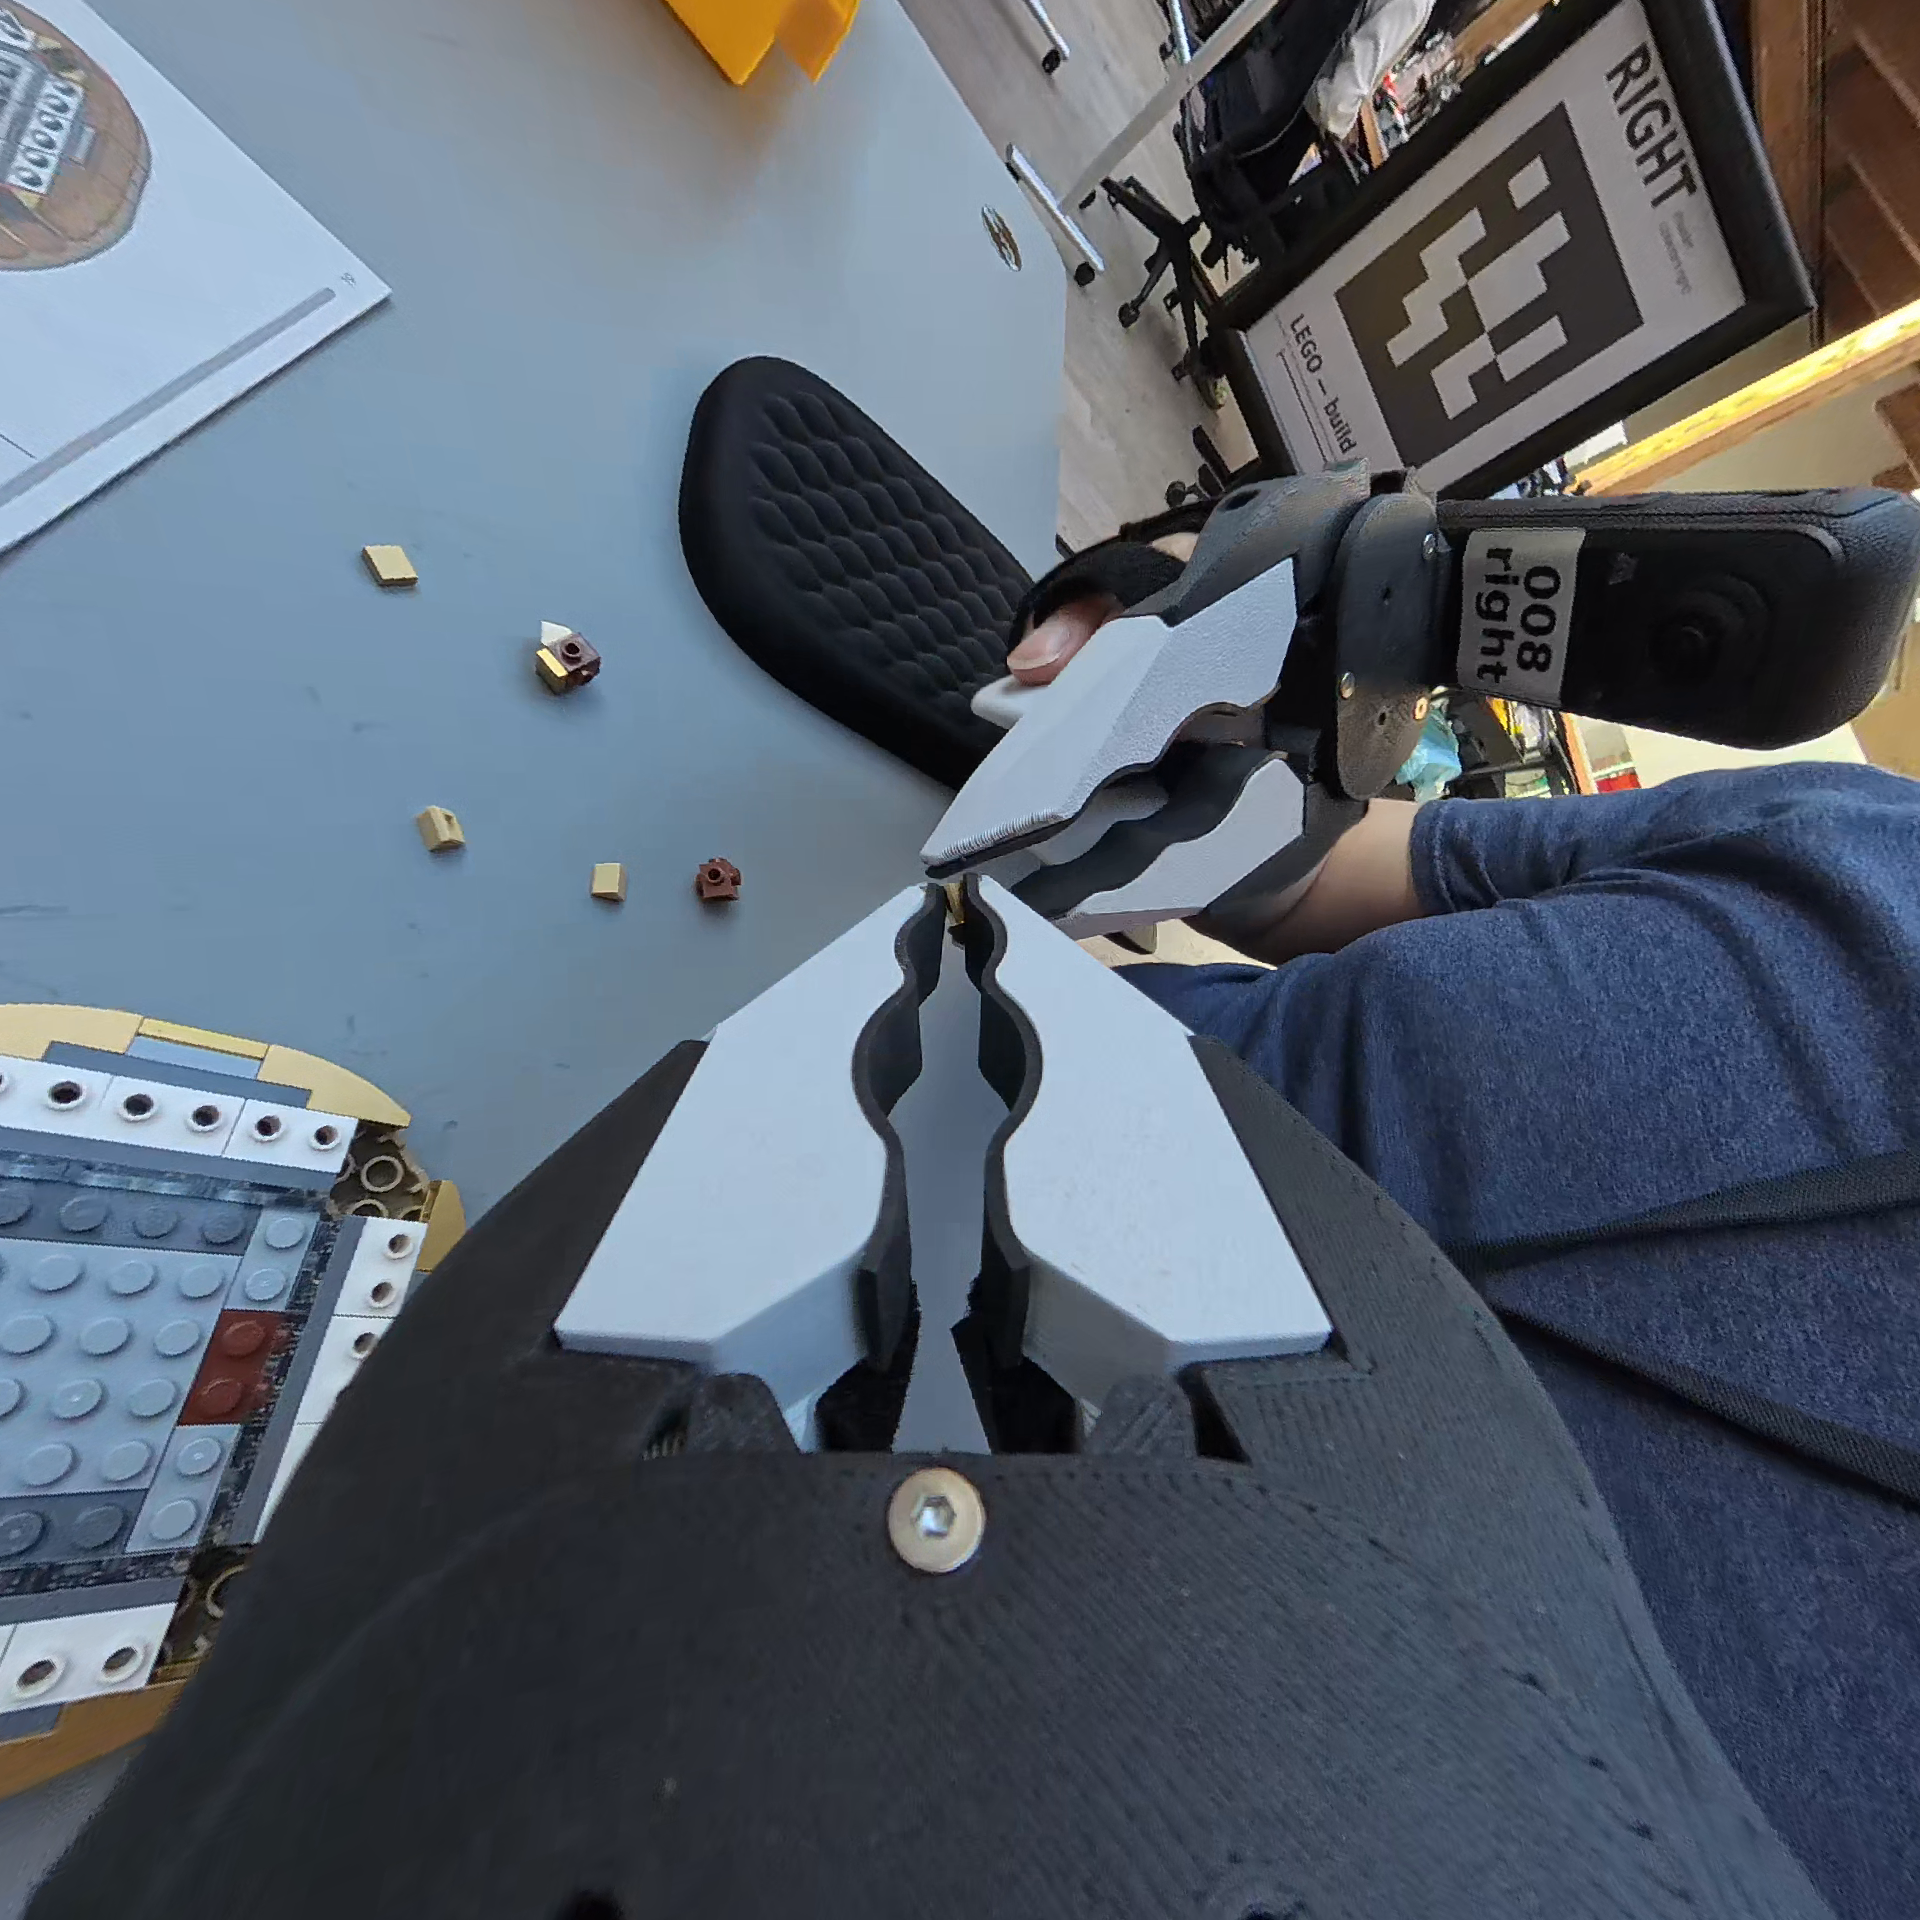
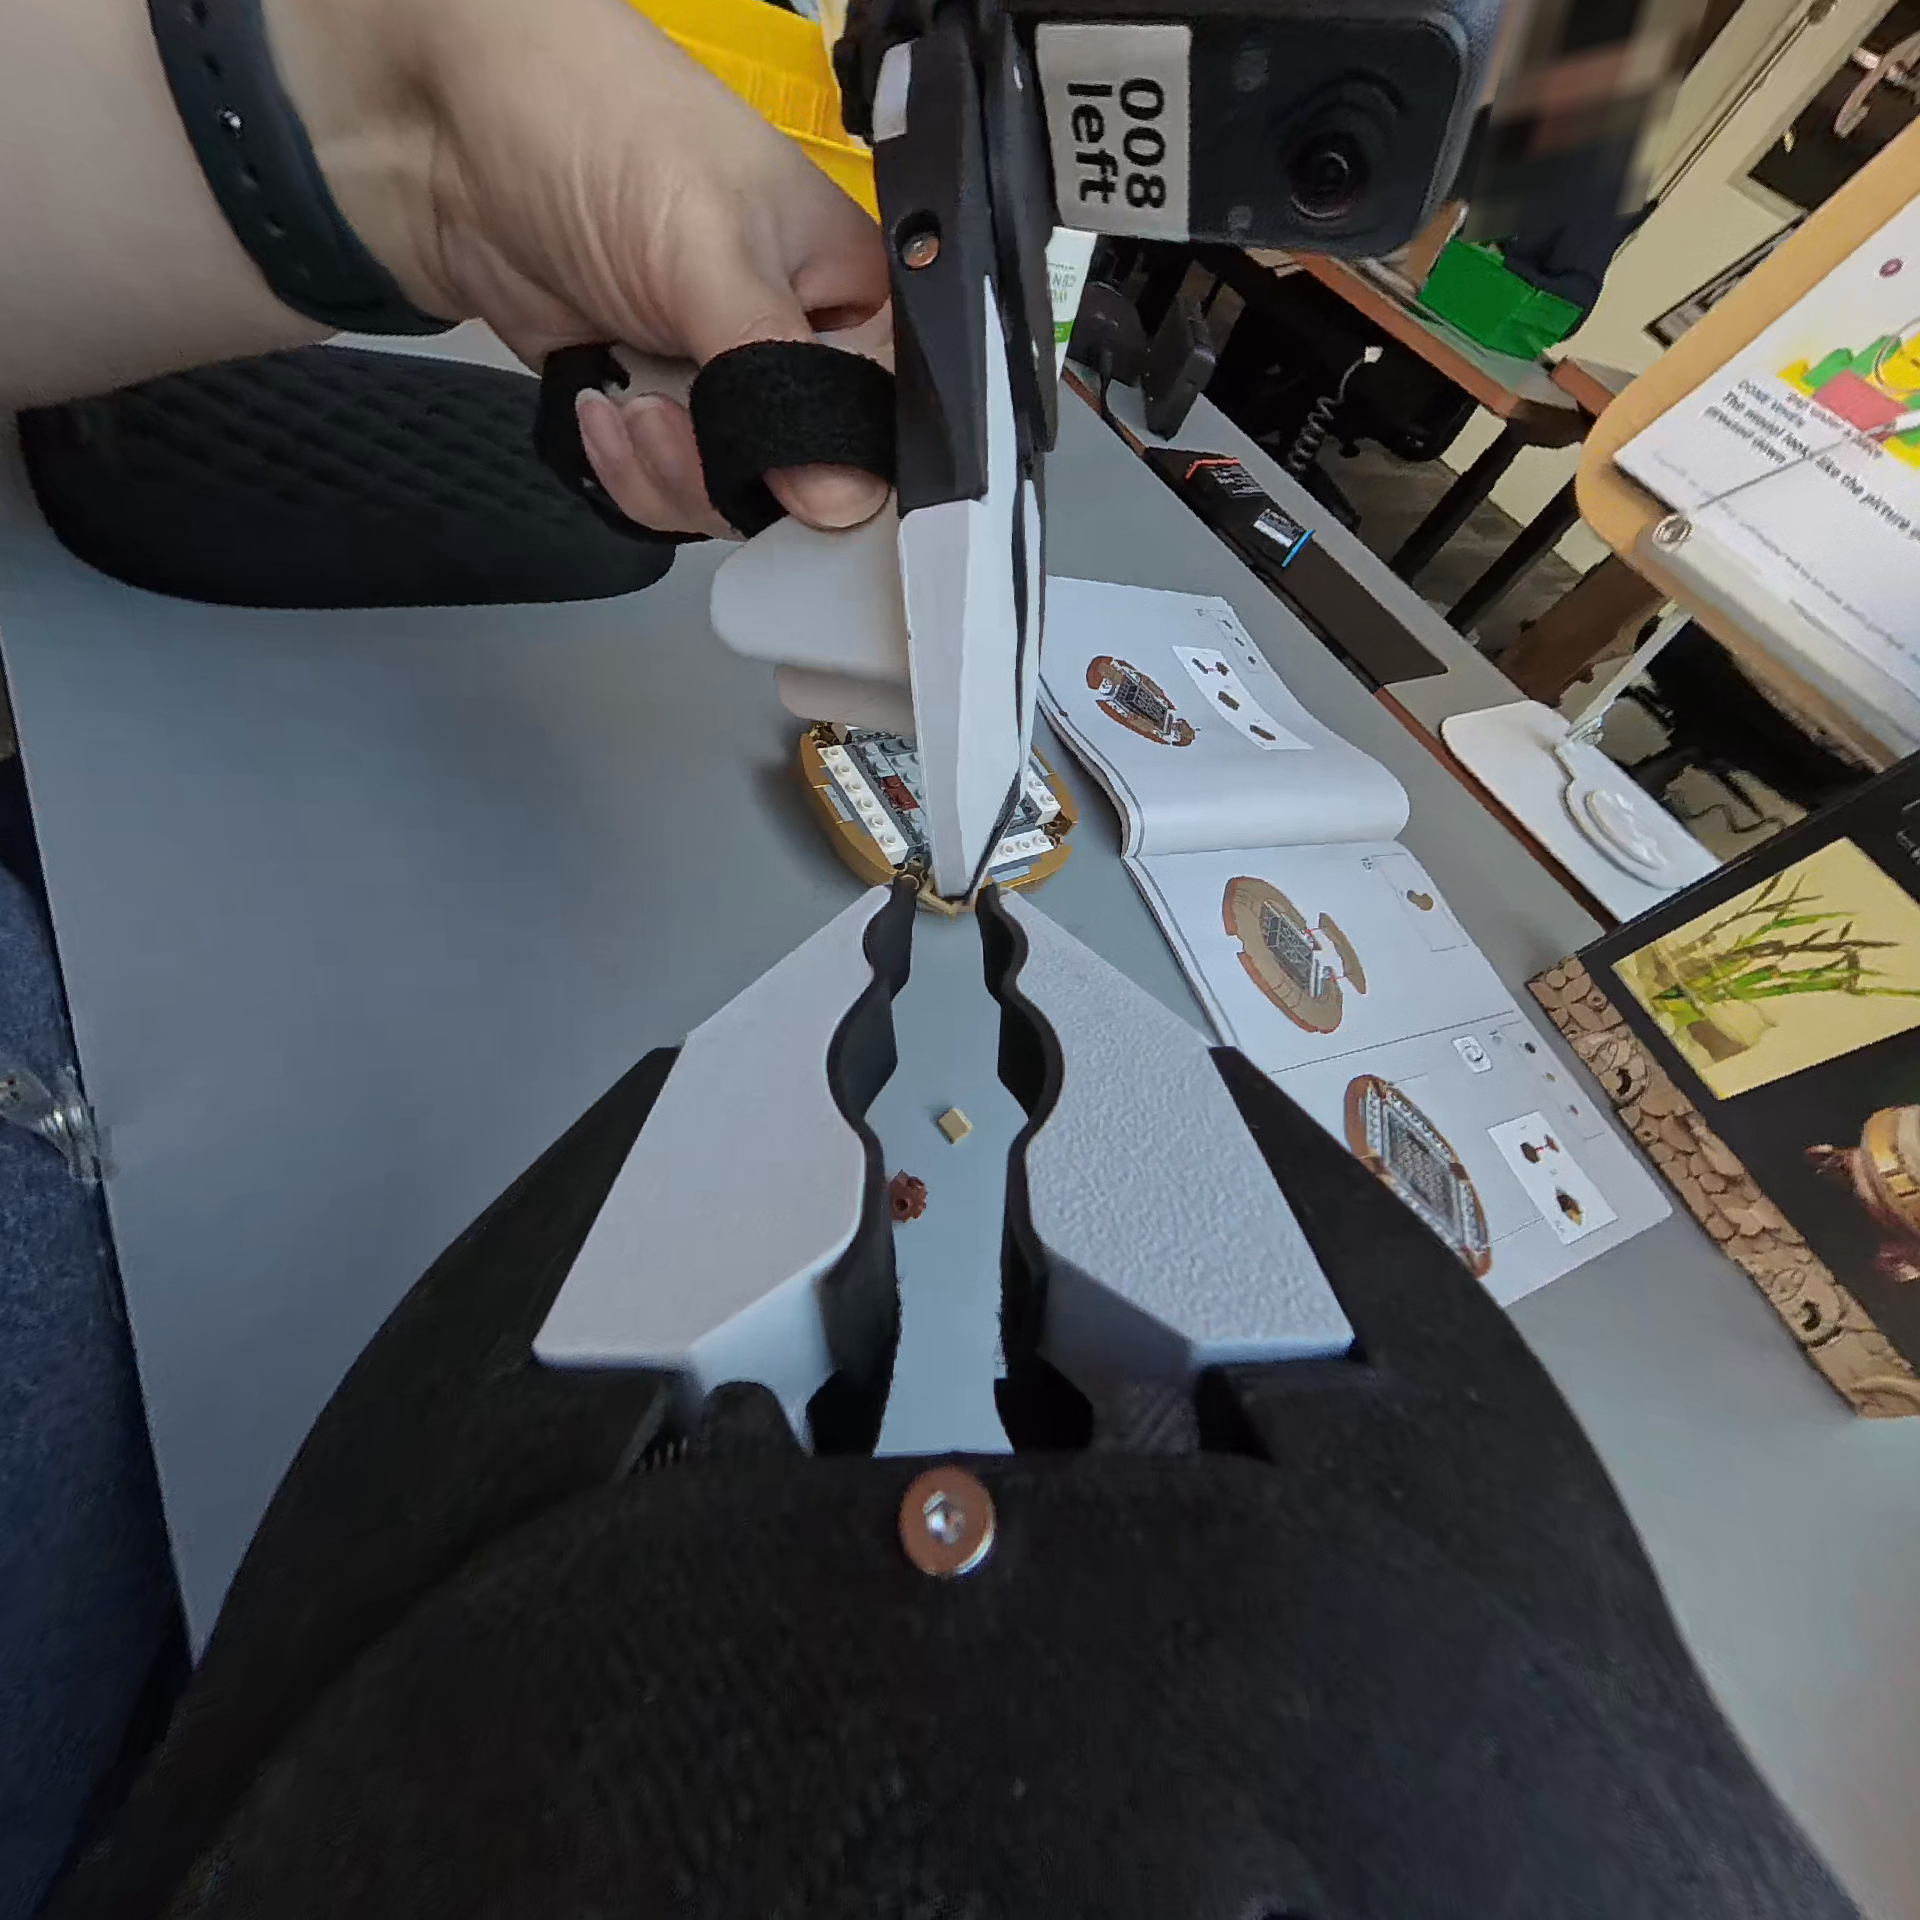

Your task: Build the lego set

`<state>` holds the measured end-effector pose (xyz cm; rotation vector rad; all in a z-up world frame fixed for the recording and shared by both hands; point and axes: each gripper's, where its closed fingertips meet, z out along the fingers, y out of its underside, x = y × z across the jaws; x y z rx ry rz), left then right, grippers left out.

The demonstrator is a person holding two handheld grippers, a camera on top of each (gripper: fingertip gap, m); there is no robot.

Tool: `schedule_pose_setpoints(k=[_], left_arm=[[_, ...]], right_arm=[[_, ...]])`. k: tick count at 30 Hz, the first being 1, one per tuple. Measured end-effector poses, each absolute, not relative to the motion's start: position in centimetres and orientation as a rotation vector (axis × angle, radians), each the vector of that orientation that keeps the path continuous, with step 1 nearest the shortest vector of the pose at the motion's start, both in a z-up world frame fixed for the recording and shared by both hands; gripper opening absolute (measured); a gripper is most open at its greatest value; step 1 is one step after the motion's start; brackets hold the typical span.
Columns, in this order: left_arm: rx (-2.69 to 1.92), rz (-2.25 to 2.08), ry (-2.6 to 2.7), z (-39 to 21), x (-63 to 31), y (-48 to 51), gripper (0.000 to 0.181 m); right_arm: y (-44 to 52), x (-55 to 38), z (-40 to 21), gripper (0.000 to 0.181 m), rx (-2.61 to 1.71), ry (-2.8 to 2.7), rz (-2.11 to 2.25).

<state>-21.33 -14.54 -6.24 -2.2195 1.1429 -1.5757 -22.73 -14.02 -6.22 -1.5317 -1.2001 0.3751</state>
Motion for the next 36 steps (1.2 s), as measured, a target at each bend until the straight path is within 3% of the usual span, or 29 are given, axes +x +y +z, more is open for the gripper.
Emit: schedule_pose_setpoints(k=[10, 15, 27, 29, 31, 36], left_arm=[[-2.224, -1.457, 1.105, -6.5, -21.8, -13.3, 0.002], [-2.232, -1.446, 1.092, -6.6, -21.8, -13.1, 0.002], [-2.203, -1.445, 1.054, -6.4, -21.4, -12.5, 0.004], [-2.116, -1.456, 1.02, -5.2, -21.5, -11.8, 0.022], [-1.944, -1.415, 1.052, -3.6, -21.9, -11.3, 0.028], [-1.493, -0.901, 1.173, -0.8, -23.1, -11.8, 0.03]], right_arm=[[-13.5, -22.7, -6.1, 0.01, -1.749, -0.964, 0.76], [-12.7, -22.4, -6.5, 0.019, -1.784, -0.931, 0.716], [-12.4, -22.6, -6.5, 0.007, -1.799, -0.899, 0.75], [-12.5, -22.5, -6.1, 0.007, -1.799, -0.832, 0.874], [-12.4, -22.2, -5.2, 0.007, -1.792, -0.7, 1.067], [-12.6, -20.8, -1.1, 0.006, -1.62, -0.301, 1.703]])
